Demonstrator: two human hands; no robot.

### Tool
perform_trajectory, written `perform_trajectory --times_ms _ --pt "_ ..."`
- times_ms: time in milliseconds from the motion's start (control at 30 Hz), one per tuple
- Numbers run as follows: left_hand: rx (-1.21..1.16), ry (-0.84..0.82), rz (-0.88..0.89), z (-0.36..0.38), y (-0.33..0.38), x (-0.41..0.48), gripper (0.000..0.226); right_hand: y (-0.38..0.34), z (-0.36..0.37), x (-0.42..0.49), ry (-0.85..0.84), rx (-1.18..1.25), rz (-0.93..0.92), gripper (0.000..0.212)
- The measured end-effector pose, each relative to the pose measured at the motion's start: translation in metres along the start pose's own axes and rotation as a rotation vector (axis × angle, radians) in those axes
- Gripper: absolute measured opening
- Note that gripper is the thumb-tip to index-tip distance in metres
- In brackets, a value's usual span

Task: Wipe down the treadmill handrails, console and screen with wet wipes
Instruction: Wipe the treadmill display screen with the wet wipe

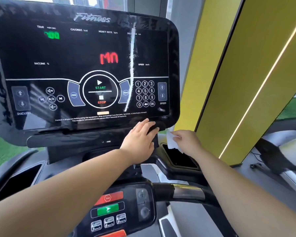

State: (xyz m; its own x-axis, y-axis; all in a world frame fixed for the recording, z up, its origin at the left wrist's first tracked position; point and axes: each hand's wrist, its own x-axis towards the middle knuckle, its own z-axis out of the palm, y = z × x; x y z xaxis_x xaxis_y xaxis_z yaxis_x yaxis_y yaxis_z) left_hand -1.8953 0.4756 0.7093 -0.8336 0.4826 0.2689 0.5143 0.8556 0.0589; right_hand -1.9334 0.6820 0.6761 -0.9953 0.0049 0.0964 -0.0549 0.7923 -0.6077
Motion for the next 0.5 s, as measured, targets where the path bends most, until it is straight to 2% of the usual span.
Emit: perform_trajectory --times_ms 67,133,200,267,333,400,500 --pt "-0.028 0.077 0.071 -0.003 -0.003 -0.007 0.044 0.007 -0.004 -0.005 0.018 0.031 0.050 0.025" --pt "-0.040 0.150 0.107 -0.003 -0.012 -0.014 0.040 0.014 -0.008 -0.010 0.061 0.055 0.121 0.030" --pt "-0.088 0.016 0.053 -0.004 -0.016 -0.019 0.038 0.014 -0.002 -0.016 0.085 0.008 0.104 0.034" --pt "-0.156 -0.215 -0.079 0.001 -0.020 -0.022 0.040 0.004 0.015 -0.022 0.042 -0.043 -0.021 0.035" --pt "-0.211 -0.354 -0.196 0.006 -0.022 -0.021 0.045 -0.010 0.039 -0.030 -0.085 -0.033 -0.183 0.034" --pt "-0.228 -0.458 -0.254 0.010 -0.023 -0.022 0.044 -0.014 0.059 -0.035 -0.290 0.031 -0.205 0.036" --pt "-0.225 -0.555 -0.281 0.016 -0.026 -0.024 0.028 -0.005 0.067 -0.026 -0.401 -0.100 -0.321 0.045"
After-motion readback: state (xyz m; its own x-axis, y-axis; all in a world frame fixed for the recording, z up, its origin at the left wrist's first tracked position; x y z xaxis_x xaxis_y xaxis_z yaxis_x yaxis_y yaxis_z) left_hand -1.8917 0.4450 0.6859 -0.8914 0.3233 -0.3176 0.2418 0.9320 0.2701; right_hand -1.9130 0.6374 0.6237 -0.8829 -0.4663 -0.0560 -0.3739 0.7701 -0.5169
